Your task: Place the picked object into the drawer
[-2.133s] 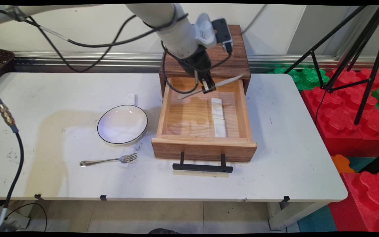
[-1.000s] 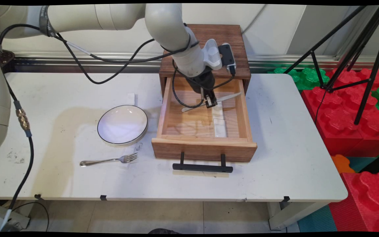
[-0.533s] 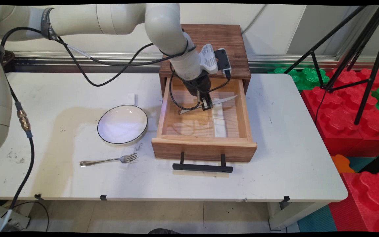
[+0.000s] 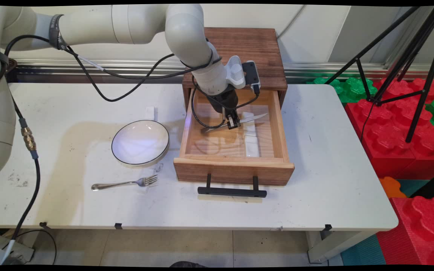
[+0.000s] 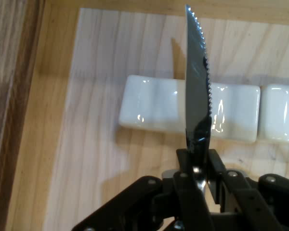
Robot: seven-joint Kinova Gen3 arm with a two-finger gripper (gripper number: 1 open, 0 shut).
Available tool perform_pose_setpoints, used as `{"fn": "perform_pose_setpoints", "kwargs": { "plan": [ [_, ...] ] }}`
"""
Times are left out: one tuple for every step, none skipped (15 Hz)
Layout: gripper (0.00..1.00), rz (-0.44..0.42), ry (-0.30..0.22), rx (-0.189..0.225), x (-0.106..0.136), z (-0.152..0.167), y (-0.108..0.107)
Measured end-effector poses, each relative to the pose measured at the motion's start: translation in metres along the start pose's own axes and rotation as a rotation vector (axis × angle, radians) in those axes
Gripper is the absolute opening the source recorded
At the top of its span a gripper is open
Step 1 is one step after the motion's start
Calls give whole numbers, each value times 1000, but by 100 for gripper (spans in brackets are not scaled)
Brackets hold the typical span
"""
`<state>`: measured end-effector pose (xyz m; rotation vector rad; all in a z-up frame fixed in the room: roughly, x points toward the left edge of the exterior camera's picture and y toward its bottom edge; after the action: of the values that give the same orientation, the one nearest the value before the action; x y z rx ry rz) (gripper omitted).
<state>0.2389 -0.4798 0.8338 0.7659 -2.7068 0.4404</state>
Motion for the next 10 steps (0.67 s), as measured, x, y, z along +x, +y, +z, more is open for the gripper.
{"fn": "perform_pose_setpoints", "kwargs": {
  "plan": [
    [0,1,0,-2,-1,1,0],
    [0,3,0,-4,-1,3,-1],
    [0,4,1,-6,-2,3,-1],
    [0,5,1,-7,-2,5,-1],
    [100,4,2,-9,-3,6,-1],
    [100,2,5,-9,-3,6,-2],
    [100,1,6,-9,-3,7,-2],
    [100,0,8,-9,-3,7,-2],
    [100,-1,9,-8,-3,7,-2],
    [100,-3,11,-6,-4,8,-2]
  ]
}}
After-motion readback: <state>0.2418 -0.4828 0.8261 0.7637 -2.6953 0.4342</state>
